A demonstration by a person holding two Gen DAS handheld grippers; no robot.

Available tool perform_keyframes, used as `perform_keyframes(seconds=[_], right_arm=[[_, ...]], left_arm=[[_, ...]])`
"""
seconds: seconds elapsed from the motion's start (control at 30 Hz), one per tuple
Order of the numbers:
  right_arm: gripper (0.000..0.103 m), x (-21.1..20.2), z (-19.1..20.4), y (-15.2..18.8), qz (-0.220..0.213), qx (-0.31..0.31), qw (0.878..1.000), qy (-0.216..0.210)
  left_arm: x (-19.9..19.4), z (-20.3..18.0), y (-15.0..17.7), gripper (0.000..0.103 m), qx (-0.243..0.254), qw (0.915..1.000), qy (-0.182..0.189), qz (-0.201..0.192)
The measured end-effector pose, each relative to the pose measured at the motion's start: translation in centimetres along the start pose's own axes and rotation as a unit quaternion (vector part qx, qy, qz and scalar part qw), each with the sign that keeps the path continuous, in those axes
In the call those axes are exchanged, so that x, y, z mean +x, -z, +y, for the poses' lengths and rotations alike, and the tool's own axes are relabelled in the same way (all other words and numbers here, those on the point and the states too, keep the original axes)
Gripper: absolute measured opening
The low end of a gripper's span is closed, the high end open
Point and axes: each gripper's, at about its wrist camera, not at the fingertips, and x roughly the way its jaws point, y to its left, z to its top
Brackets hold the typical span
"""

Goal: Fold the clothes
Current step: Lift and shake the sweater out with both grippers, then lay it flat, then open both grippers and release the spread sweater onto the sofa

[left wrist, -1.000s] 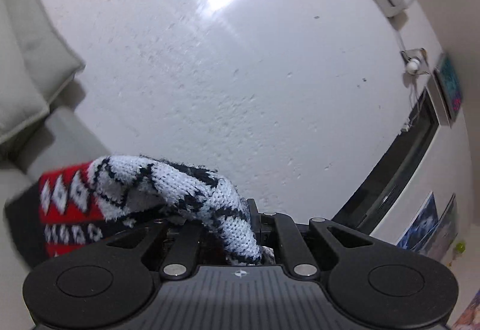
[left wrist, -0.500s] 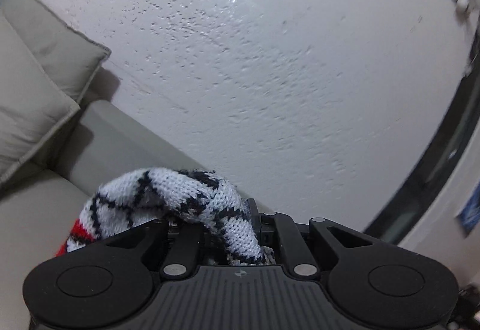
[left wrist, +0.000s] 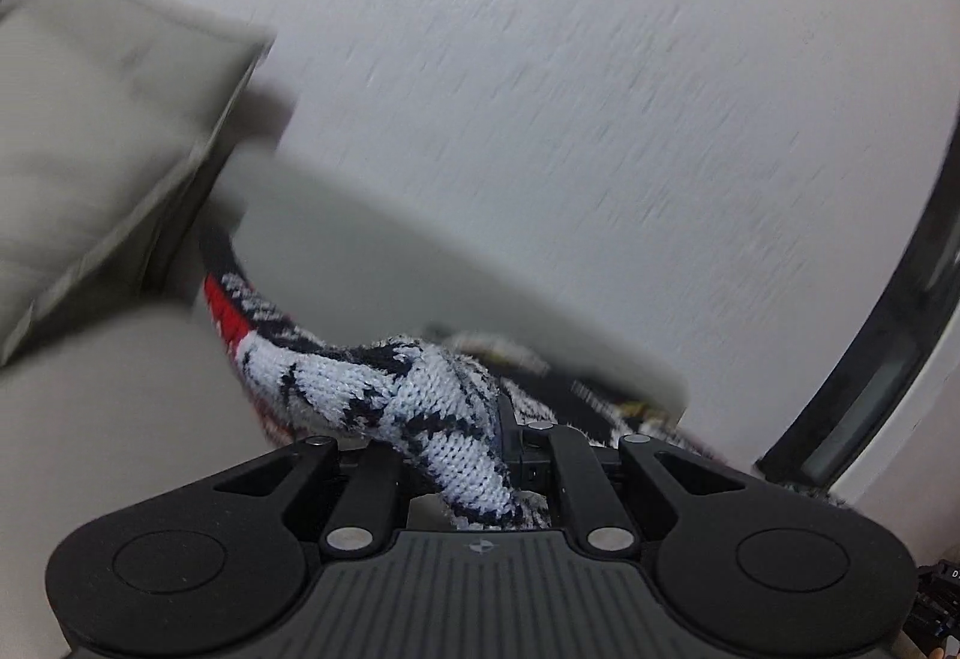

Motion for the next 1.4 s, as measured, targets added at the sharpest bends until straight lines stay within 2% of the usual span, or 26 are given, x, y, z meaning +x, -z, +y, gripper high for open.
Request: perform_keyframes(seconds=[0.1, 0.17, 0.23, 0.3, 0.4, 0.5, 0.53, 0.57, 0.6, 0.63, 0.67, 0.73, 0.8, 0.9, 0.97, 1.03, 1.07, 1.1, 1.23, 1.3, 1.4], right_arm=[[0.012, 3.8, -5.4, 6.1, 0.067, 0.002, 0.995, 0.075], [0.012, 6.5, -9.2, 9.7, 0.14, 0.016, 0.982, 0.125], [0.012, 8.7, -12.2, 12.2, 0.191, 0.028, 0.967, 0.164], [0.012, 9.2, -12.6, 12.3, 0.191, 0.011, 0.966, 0.175], [0.012, 8.6, -11.8, 12.1, 0.181, 0.007, 0.97, 0.163], [0.014, 6.2, -9.2, 12.1, 0.175, -0.017, 0.971, 0.16], [0.019, 5.6, -9.3, 12.3, 0.182, -0.017, 0.969, 0.166], [0.021, 5.1, -9.4, 12.5, 0.189, -0.018, 0.967, 0.172], [0.031, 4.7, -9.3, 12.4, 0.201, -0.02, 0.963, 0.177], [0.048, 3.9, -8.8, 12.0, 0.21, -0.024, 0.961, 0.177], [0.053, 3.1, -8.4, 11.7, 0.219, -0.028, 0.959, 0.176], [0.063, 1.5, -8.3, 12.0, 0.227, -0.039, 0.958, 0.168], [0.069, 0.0, -8.3, 12.4, 0.233, -0.044, 0.958, 0.16], [0.069, -1.5, -8.1, 13.3, 0.236, -0.045, 0.961, 0.139], [0.065, -0.9, -7.1, 14.2, 0.24, -0.062, 0.961, 0.124], [0.043, -0.4, -6.0, 15.0, 0.244, -0.079, 0.96, 0.109], [0.039, -0.1, -5.5, 15.4, 0.246, -0.088, 0.96, 0.102], [0.033, 0.2, -4.9, 15.8, 0.247, -0.096, 0.959, 0.094], [0.032, 1.9, -2.6, 17.6, 0.251, -0.152, 0.953, 0.079], [0.032, 3.4, -1.3, 18.6, 0.249, -0.203, 0.943, 0.09], [0.032, 5.9, -0.7, 20.7, 0.253, -0.276, 0.919, 0.123]], left_arm=[[5.3, 3.3, 7.0, 0.007, -0.008, 0.9947, -0.06, 0.083], [8.5, 5.1, 10.5, 0.007, -0.006, 0.9846, -0.102, 0.141], [9.8, 5.7, 12.1, 0.007, 0.011, 0.9794, -0.118, 0.163], [10.2, 5.7, 12.5, 0.008, 0.032, 0.979, -0.125, 0.158], [9.5, 5.4, 13.1, 0.008, 0.033, 0.9805, -0.121, 0.152], [8.8, 4.2, 13.3, 0.013, 0.059, 0.9727, -0.133, 0.181], [8.4, 3.7, 13.4, 0.025, 0.069, 0.9683, -0.137, 0.197], [8.0, 3.5, 13.5, 0.028, 0.077, 0.963, -0.146, 0.213], [7.1, 3.6, 13.7, 0.033, 0.082, 0.9602, -0.153, 0.219], [6.0, 3.7, 13.9, 0.035, 0.087, 0.9594, -0.158, 0.217], [4.8, 3.8, 14.1, 0.036, 0.091, 0.9585, -0.162, 0.216], [2.4, 4.2, 14.5, 0.044, 0.093, 0.9612, -0.156, 0.208], [0.1, 4.8, 15.0, 0.048, 0.089, 0.9653, -0.148, 0.196], [-1.9, 5.1, 15.8, 0.048, 0.067, 0.9739, -0.125, 0.177], [-2.4, 4.7, 16.7, 0.046, 0.058, 0.9792, -0.099, 0.168], [-2.2, 3.6, 17.5, 0.044, 0.065, 0.981, -0.077, 0.166], [-1.8, 2.9, 18.0, 0.043, 0.077, 0.9806, -0.067, 0.167], [-1.2, 2.0, 18.4, 0.042, 0.097, 0.979, -0.063, 0.168], [2.0, -1.1, 19.9, 0.039, 0.169, 0.9679, -0.062, 0.175], [3.6, -1.9, 20.8, 0.04, 0.196, 0.9611, -0.064, 0.184], [5.9, -2.2, 22.4, 0.04, 0.221, 0.9488, -0.065, 0.216]])
